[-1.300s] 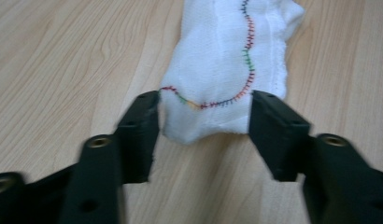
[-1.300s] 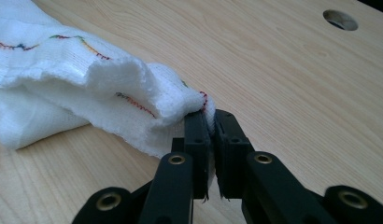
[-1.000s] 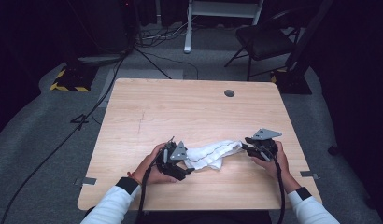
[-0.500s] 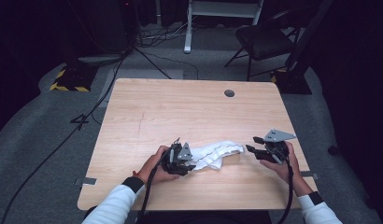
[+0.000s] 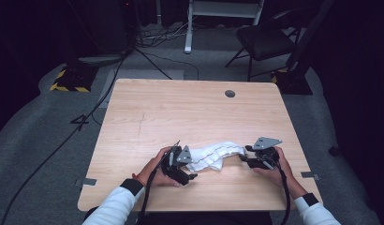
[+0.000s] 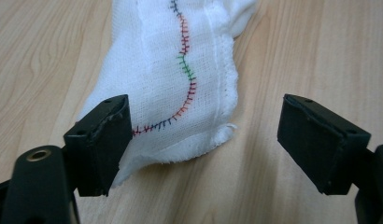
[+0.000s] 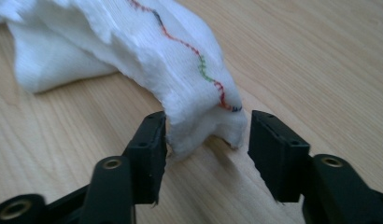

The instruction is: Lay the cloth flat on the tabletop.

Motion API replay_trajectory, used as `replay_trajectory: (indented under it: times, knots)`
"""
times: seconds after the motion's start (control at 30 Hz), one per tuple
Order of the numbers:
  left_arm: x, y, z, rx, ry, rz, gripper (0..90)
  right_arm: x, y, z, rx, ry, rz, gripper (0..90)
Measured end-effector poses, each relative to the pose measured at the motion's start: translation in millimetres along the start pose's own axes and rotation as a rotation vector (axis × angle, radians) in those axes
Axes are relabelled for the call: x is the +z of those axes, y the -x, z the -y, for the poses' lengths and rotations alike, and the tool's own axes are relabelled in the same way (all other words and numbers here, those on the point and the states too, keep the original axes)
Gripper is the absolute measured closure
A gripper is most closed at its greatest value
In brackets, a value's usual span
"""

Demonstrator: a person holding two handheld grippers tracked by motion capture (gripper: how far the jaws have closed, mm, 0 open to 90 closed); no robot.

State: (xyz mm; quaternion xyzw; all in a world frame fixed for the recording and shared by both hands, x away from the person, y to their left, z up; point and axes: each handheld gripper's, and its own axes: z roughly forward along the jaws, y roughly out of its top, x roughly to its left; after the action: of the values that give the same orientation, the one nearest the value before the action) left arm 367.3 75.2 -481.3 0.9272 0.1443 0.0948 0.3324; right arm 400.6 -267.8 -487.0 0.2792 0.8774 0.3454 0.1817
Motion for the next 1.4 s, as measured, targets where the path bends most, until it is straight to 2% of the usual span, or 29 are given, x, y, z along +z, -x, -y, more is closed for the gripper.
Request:
replay_trajectory:
  times: [0.07, 0.1, 0.2, 0.23, 0.27, 0.33, 0.4, 0.43, 0.6, 0.7, 0.77, 0.93, 1.0, 1.1, 1.27, 1.4]
  knots:
    - [6.5, 0.4, -0.8, 0.013, -0.024, -0.03, 19.6, 1.4, 1.2, 1.0, -0.01, 0.001, 0.008, 63.7]
    - [8.4, 0.0, -0.9, 0.011, -0.034, -0.041, 24.5, 1.0, 2.0, 0.9, -0.011, 0.007, 0.012, 70.9]
    - [8.7, -4.9, -0.6, 0.013, -0.029, -0.053, 39.0, -1.6, 2.5, -0.1, -0.028, 0.012, 0.021, 82.6]
    - [7.1, -6.6, -0.4, 0.008, -0.026, -0.052, 44.0, -3.4, 2.9, -0.4, -0.032, 0.017, 0.023, 85.0]
    - [4.8, -8.1, 0.1, 0.001, -0.01, -0.043, 53.9, -5.4, 3.4, -0.8, -0.033, 0.025, 0.023, 86.4]
    - [-2.5, -11.2, 0.4, 0.001, 0.018, -0.033, 66.5, -10.8, 4.9, -2.3, -0.031, 0.041, 0.025, 87.8]
    - [-11.7, -13.5, 0.3, -0.005, 0.063, -0.023, 76.4, -17.4, 6.1, -4.4, -0.021, 0.065, 0.028, 88.1]
    - [-16.0, -14.5, -0.1, -0.005, 0.08, -0.032, 80.6, -21.1, 6.6, -5.5, -0.014, 0.077, 0.033, 88.2]
    - [-37.5, -20.3, -1.7, -0.023, 0.175, -0.019, 82.6, -40.2, 7.0, -13.8, -0.007, 0.132, 0.043, 88.3]
    - [-49.2, -20.2, -4.4, -0.031, 0.224, -0.028, 83.3, -52.6, 6.9, -19.1, 0.0, 0.175, 0.044, 88.4]
    - [-56.9, -19.4, -6.8, -0.025, 0.25, -0.035, 83.6, -58.2, 6.0, -22.2, 0.003, 0.194, 0.04, 88.4]
    - [-76.8, -16.3, -9.4, -0.042, 0.311, -0.066, 83.9, -73.5, 0.6, -29.7, -0.006, 0.233, 0.037, 88.5]
    - [-86.6, -15.5, -10.5, -0.057, 0.347, -0.059, 84.0, -81.5, -0.8, -32.9, -0.006, 0.251, 0.037, 88.6]
    - [-99.5, -13.3, -14.6, -0.053, 0.371, -0.082, 84.1, -95.0, -3.7, -38.8, 0.0, 0.282, 0.037, 88.6]
    - [-116.2, -10.9, -23.3, -0.064, 0.408, -0.103, 84.1, -114.8, -9.7, -49.7, -0.024, 0.314, 0.046, 88.7]
    - [-124.2, -15.0, -32.0, -0.061, 0.409, -0.126, 84.0, -124.8, -9.6, -58.8, -0.023, 0.327, 0.056, 88.7]
